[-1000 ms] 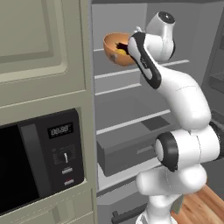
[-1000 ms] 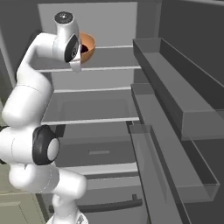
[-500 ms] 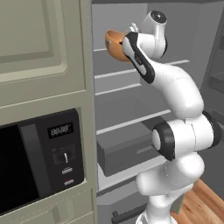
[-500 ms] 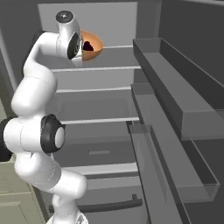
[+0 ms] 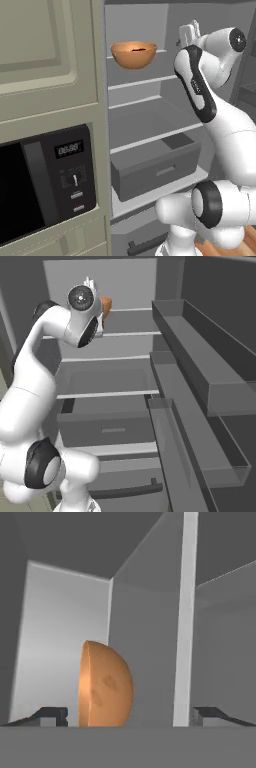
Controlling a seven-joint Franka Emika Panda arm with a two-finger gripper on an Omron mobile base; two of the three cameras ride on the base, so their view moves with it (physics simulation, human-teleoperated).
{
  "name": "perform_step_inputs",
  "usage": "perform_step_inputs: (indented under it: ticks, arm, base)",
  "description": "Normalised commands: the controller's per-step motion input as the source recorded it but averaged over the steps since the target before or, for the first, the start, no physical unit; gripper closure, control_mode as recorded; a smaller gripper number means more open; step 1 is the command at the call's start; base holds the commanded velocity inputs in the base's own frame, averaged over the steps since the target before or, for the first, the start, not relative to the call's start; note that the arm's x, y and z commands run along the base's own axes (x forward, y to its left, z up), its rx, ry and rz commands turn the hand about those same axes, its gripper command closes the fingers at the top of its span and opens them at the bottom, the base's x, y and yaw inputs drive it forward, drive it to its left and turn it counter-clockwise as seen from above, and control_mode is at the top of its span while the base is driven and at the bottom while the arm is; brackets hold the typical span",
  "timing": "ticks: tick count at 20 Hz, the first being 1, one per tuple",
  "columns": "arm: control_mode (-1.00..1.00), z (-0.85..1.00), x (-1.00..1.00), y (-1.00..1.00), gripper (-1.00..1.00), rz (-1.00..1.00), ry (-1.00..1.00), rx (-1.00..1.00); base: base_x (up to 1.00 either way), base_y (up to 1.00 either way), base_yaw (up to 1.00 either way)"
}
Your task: Place the bowl with the lemon and eggplant on the top shelf of the fridge. Place the bowl with the chicken drumsticks on the second highest shelf of the fridge.
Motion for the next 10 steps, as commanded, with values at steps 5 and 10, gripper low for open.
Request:
perform_step_inputs:
  ticks: [5, 10]
  arm:
    - [-1.0, -0.23, -1.0, -0.5, -1.0, 0.13, -0.1, -0.08]
    - [-1.0, -0.98, -1.0, 0.05, -1.0, 0.33, 0.28, -0.62]
  base:
    - [0.0, 0.0, 0.0]
    - [0.0, 0.0, 0.0]
